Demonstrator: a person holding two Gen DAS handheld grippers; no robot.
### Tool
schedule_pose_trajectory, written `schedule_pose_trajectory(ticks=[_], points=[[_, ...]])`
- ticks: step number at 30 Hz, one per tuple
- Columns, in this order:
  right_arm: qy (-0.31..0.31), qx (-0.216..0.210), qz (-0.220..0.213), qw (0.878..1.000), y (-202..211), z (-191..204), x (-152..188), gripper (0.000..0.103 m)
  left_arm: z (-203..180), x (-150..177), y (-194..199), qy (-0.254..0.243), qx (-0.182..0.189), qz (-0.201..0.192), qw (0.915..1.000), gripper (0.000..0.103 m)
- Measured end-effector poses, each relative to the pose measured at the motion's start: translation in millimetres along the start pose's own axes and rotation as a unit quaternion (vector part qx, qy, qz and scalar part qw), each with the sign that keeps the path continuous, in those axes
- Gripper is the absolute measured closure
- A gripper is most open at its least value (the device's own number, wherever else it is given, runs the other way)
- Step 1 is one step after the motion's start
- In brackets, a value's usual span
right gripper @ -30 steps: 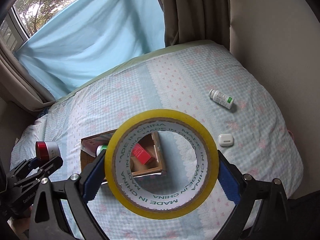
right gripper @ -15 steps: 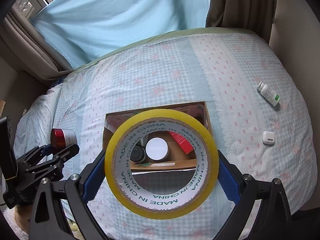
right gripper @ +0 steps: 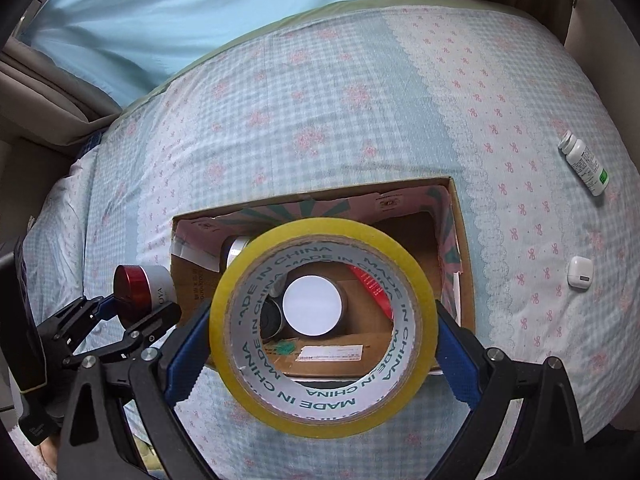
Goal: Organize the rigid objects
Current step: 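Carry red lid and yellow tape roll over the box and lower them, then open both tools to drop the items and lift away from the box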
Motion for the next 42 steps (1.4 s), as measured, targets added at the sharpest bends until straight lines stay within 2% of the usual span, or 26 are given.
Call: schedule_pose_trajectory(ticks=[6,9,16,21,24,25,26,27,30,32,35,42], points=[[-0.009,-0.034,0.061,0.998,-46.4,5.0,-0.6,0.005,-2.3,-2.8,-31.1,-0.022,-0.007,0.029,0.9993,0.051],[-0.008,-0.028,0.079,0.996,-63.8,2.7,-4.0,0.005,-2.7,-5.6,-42.1,-0.03,-0.013,0.037,0.9988,0.052],[0.021,-0.014,0.105,0.994,-89.5,2.7,-13.3,0.005,-5.3,-12.2,-55.8,-0.047,-0.025,0.046,0.9975,0.051],[0.019,-0.025,0.11,0.993,-96.0,6.0,-19.0,0.005,-5.7,-18.8,-55.3,-0.062,-0.04,0.043,0.9963,0.051],[0.01,-0.025,0.105,0.994,-97.3,5.9,-23.3,0.005,-7.9,-22.8,-51.9,-0.064,-0.036,0.039,0.9965,0.05],[0.007,-0.025,0.102,0.994,-97.3,5.4,-24.8,0.005,-8.9,-23.4,-50.4,-0.064,-0.033,0.039,0.9966,0.047],[0.004,-0.027,0.1,0.995,-97.5,5.8,-26.0,0.005,-10.3,-24.9,-47.5,-0.066,-0.032,0.035,0.9967,0.022],[0.0,-0.029,0.102,0.994,-98.7,5.9,-26.4,0.005,-11.7,-26.9,-43.2,-0.066,-0.031,0.027,0.997,0.001],[-0.014,-0.027,0.107,0.994,-97.1,4.1,-26.6,0.001,-15.5,-32.9,-28.1,-0.066,-0.025,0.0,0.9975,0.0],[-0.024,-0.04,0.08,0.996,-87.2,4.9,-31.9,0.001,-14.9,-33.3,-23.1,-0.065,-0.032,-0.002,0.9974,0.0],[-0.013,-0.023,0.045,0.999,-77.7,1.0,-36.9,0.001,-14.2,-28.3,-21.2,-0.057,-0.029,0.001,0.9979,0.0],[0.008,-0.018,0.057,0.998,-66.8,-4.1,-22.8,0.001,-14.4,-22.3,-7.4,-0.057,-0.042,-0.012,0.9974,0.0]])
Point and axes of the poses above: each gripper's, at about its wrist camera, not at the fingertips, and y roughly against the way its jaws point, z to its left, x to its underside, the point moved 9 cm from there along -y, roughly the way its jaws point, and after that the axes turned 2 degrees about x, right-handed, at the moved point
